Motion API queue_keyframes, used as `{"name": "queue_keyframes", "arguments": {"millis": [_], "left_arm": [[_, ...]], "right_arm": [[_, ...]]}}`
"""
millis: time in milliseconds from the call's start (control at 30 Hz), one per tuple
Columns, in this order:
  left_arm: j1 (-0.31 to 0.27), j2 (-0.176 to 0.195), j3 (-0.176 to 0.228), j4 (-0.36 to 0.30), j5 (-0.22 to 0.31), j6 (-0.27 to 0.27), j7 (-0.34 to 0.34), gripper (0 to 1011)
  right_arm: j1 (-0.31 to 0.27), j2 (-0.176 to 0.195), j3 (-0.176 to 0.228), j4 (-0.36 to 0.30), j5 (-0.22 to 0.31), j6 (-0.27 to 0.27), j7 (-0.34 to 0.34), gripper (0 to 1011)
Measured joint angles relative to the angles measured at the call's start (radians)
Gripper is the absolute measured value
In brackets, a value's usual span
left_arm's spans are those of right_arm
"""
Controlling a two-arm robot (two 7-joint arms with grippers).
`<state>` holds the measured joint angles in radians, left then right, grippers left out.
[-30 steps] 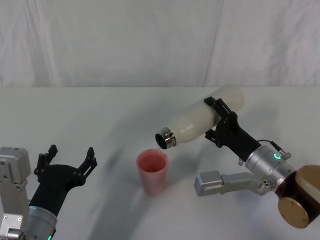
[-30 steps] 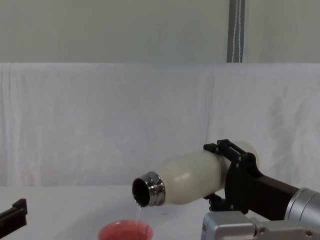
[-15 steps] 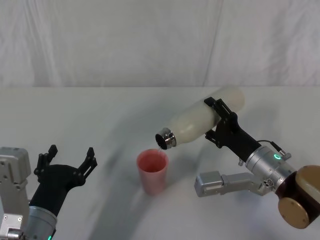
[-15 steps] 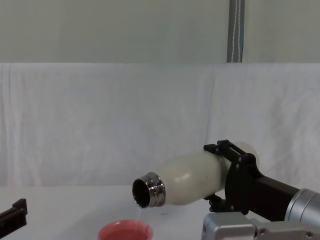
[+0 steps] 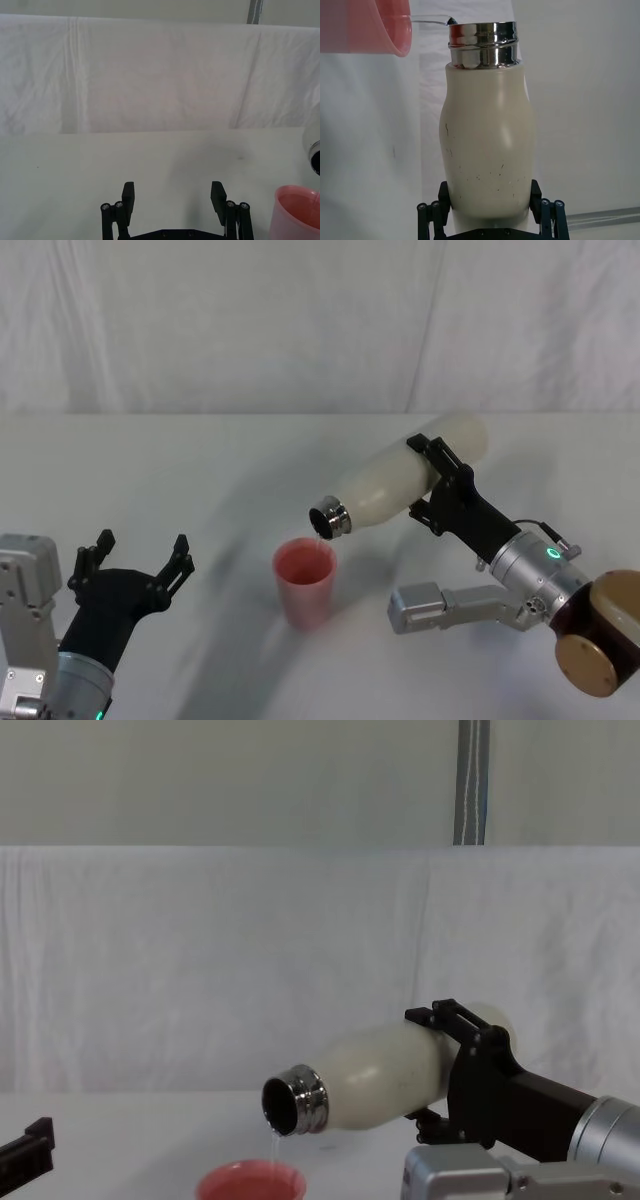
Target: Grasp the thermos with one hand and pour water into the cup lid.
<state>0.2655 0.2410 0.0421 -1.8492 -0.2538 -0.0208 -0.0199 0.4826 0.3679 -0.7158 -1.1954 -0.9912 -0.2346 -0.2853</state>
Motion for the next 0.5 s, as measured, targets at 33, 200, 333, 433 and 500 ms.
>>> {"name": "queue_keyframes", "arguments": {"millis": [33, 200, 333, 433, 500], "left_arm": [[0.0, 0.0, 0.0, 0.0, 0.0, 0.0, 0.0, 1001], [0.0, 0.0, 0.0, 0.0, 0.0, 0.0, 0.0, 1001], [0.0, 0.0, 0.0, 0.0, 0.0, 0.0, 0.0, 1001], [0.0, 0.0, 0.0, 0.0, 0.0, 0.0, 0.0, 1001], [0.0, 0.0, 0.0, 0.0, 0.0, 0.0, 0.0, 1001]], "right_arm": [[0.001, -0.001, -0.001, 0.001, 0.0, 0.0, 0.0, 953], [0.001, -0.002, -0.001, 0.001, 0.002, -0.001, 0.0, 952], [-0.002, -0.003, 0.002, 0.0, 0.009, -0.001, 0.006, 953], [-0.007, -0.003, 0.007, -0.005, 0.021, -0.002, 0.016, 953], [-0.009, -0.004, 0.01, -0.006, 0.027, -0.003, 0.019, 952]]}}
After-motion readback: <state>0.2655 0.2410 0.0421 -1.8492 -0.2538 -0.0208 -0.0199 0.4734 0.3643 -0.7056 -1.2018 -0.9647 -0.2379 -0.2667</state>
